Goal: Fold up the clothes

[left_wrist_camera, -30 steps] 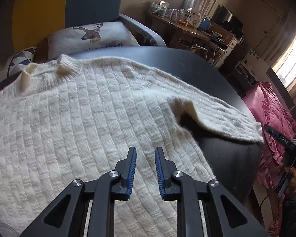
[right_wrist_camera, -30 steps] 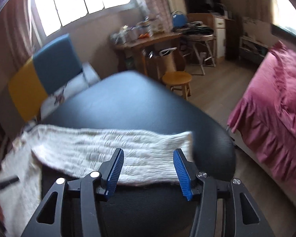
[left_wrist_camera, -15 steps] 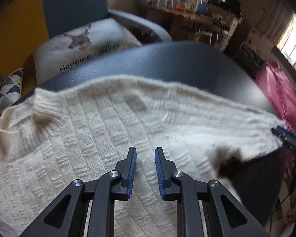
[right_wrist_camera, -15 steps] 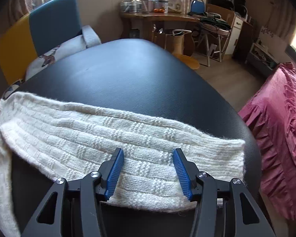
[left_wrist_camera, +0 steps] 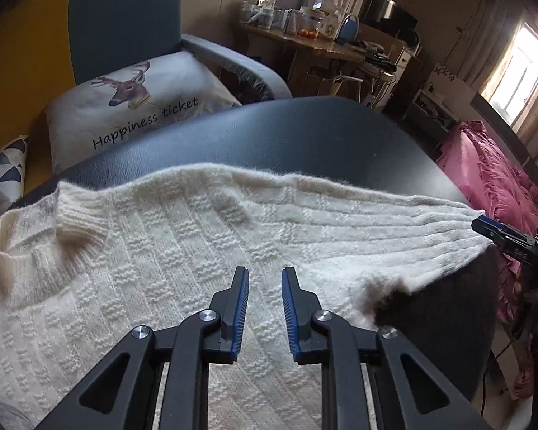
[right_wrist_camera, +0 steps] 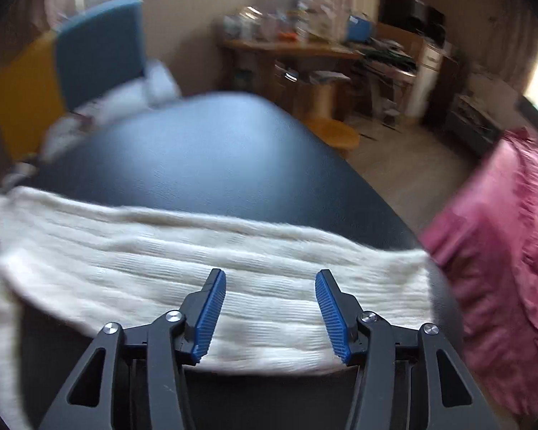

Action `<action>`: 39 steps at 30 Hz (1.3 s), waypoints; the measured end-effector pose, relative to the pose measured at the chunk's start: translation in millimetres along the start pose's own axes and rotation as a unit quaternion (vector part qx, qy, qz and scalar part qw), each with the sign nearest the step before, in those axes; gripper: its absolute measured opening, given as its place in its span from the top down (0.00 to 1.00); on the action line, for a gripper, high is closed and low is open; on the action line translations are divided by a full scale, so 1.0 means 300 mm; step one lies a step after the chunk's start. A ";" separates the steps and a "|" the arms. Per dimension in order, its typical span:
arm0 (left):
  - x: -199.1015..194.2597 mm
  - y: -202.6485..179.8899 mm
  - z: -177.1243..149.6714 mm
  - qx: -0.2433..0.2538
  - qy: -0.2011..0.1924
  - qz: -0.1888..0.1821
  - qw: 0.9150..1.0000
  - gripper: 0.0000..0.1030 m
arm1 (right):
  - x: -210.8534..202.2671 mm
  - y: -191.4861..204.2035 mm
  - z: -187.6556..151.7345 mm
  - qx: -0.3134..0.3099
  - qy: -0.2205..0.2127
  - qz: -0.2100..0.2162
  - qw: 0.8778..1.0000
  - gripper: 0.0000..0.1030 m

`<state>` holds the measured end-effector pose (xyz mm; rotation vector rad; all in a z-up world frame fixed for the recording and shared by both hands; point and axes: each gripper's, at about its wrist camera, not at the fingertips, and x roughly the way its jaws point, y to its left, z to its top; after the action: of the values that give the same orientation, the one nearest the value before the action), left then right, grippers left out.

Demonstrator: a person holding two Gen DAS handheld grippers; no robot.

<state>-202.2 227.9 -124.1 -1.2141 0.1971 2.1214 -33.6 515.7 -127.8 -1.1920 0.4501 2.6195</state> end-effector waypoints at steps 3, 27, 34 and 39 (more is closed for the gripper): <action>0.000 0.001 0.007 0.008 0.000 0.006 1.000 0.82 | -0.022 0.149 -0.010 0.010 0.024 0.200 0.979 0.33; -0.046 -0.081 -0.238 0.008 0.025 -0.107 0.994 0.82 | 0.200 0.223 -0.020 0.262 0.039 0.166 0.950 0.03; -0.027 -0.105 -0.257 0.028 0.038 -0.096 0.994 0.82 | 0.194 0.213 0.027 0.219 0.048 0.158 0.962 0.03; -0.061 -0.114 -0.252 0.018 0.018 -0.110 0.994 0.82 | 0.129 0.261 -0.068 0.234 0.082 0.290 0.924 0.03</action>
<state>-121.2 212.0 -144.8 -1.1958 0.1103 1.8991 -70.1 438.7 -155.8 -1.2452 1.5744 2.5990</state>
